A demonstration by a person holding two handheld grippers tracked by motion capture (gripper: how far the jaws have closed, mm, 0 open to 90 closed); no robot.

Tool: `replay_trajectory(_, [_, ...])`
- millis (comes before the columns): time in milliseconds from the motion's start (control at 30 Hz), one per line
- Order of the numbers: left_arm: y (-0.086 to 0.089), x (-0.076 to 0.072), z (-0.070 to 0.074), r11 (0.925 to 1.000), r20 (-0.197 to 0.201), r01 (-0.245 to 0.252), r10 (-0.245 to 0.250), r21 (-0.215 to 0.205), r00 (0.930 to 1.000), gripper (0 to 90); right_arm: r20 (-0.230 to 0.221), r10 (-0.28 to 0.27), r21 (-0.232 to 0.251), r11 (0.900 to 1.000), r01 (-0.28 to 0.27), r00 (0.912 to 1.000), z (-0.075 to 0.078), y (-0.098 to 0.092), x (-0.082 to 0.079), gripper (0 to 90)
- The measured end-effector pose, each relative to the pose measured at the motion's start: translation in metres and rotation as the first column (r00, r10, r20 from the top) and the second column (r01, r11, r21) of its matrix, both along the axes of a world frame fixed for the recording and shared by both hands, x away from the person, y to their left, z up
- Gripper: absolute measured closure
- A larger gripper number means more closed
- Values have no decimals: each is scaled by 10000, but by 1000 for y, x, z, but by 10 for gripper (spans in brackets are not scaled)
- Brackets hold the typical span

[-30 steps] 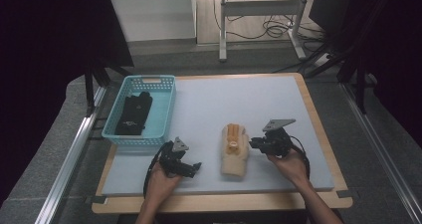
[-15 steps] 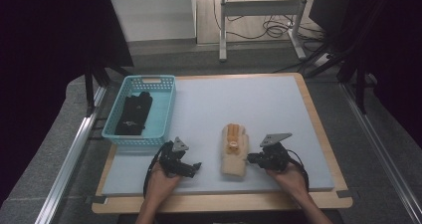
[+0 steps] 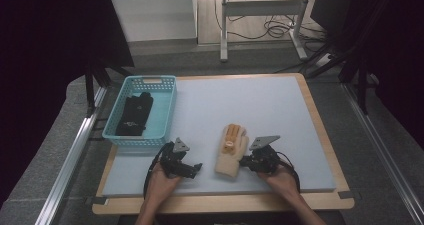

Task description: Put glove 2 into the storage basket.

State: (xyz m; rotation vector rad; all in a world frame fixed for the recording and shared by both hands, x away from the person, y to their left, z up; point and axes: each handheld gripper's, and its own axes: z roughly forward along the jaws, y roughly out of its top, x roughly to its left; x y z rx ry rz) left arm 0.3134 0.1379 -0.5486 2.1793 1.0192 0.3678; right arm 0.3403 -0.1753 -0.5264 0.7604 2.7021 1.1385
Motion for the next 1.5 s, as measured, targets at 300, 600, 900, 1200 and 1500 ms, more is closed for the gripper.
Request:
replay_trajectory(300, [15, -3, -1, 9987, -99, -502, 501, -35, 9987, 5, 155, 117, 66, 9999, -118, 9998, -2, 21, 5, 787])
replay_trajectory(600, [20, -5, -1, 9982, -71, -594, 594, 34, 9982, 5, 427, 128, 36, 9999, -129, 9990, -4, 41, 13, 786])
replay_trajectory(900, [19, -5, -1, 9979, -81, -641, 642, 68, 9979, 0, 586, 201, -174, 9997, -191, 9981, -1, 50, 14, 729])
replay_trajectory(1200, [19, -5, -2, 9979, -80, -645, 645, 4, 9979, 0, 1130, -197, -197, 9996, 221, 9934, 12, 25, 11, 624])
replay_trajectory(1500, [20, -4, -2, 9980, -104, -638, 638, -18, 9979, 0, 1330, -1330, -23, 9909, 1345, 9822, 18, -17, 16, 452])
